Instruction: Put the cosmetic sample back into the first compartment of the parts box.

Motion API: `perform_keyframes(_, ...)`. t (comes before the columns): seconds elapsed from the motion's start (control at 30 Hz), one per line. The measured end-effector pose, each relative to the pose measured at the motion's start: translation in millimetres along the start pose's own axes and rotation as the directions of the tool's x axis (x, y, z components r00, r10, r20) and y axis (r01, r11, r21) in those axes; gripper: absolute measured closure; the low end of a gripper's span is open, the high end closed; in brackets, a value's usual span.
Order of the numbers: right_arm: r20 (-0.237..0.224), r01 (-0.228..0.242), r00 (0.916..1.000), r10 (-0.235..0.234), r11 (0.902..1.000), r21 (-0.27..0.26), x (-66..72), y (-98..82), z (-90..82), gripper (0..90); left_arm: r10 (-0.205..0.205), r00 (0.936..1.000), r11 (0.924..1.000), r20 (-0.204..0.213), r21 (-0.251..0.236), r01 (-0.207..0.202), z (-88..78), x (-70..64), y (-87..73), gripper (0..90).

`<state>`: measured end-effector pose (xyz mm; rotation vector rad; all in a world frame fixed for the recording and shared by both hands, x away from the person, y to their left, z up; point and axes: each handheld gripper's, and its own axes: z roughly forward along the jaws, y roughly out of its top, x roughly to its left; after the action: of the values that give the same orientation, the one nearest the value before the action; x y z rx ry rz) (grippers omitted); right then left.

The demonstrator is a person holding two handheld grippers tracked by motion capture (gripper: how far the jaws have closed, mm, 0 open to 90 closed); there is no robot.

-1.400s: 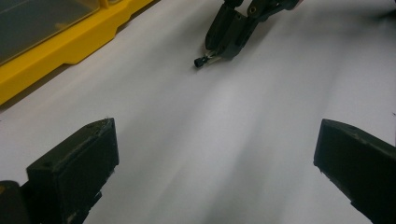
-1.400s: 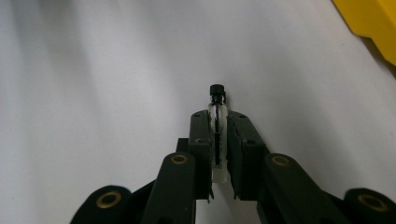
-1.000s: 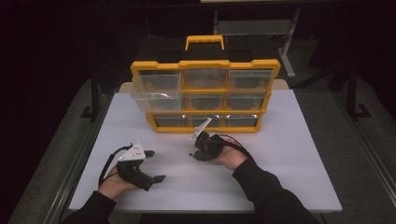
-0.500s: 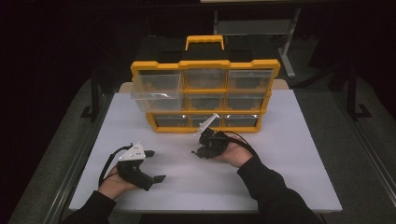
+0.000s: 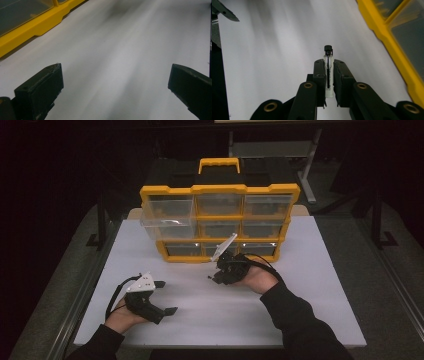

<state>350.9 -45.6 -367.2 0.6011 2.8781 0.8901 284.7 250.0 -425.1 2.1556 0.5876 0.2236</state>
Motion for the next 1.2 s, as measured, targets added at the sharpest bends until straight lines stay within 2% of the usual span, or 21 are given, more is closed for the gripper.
perform_keyframes(0.27, 0.01, 0.005, 0.9999, -0.005, 1.0, -0.008, -4.0, 8.2, -19.6, 79.3, -0.001, 1.0, 1.0, -0.001, -0.003, 0.001, -0.5, 0.1, 0.1, 0.0)
perform_keyframes(0.37, 0.008, 0.004, 1.0, -0.003, 1.0, -0.009, -4.2, 9.1, -21.2, 79.4, -0.002, 1.0, 1.0, -0.002, -0.002, 0.002, -0.6, 0.1, 0.2, 0.0)
perform_keyframes(0.4, 0.01, 0.007, 0.9999, -0.007, 0.9999, -0.012, -4.8, 13.9, -29.6, 79.4, -0.002, 1.0, 1.0, -0.002, -0.003, 0.002, -0.5, 0.2, 0.1, 0.0)
perform_keyframes(1.2, 0.018, 0.029, 0.9995, -0.028, 0.9981, -0.054, -9.9, 53.1, -90.5, 79.4, -0.013, 0.9999, 0.9998, 0.006, -0.014, 0.013, -1.3, 0.3, 0.1, 0.0)
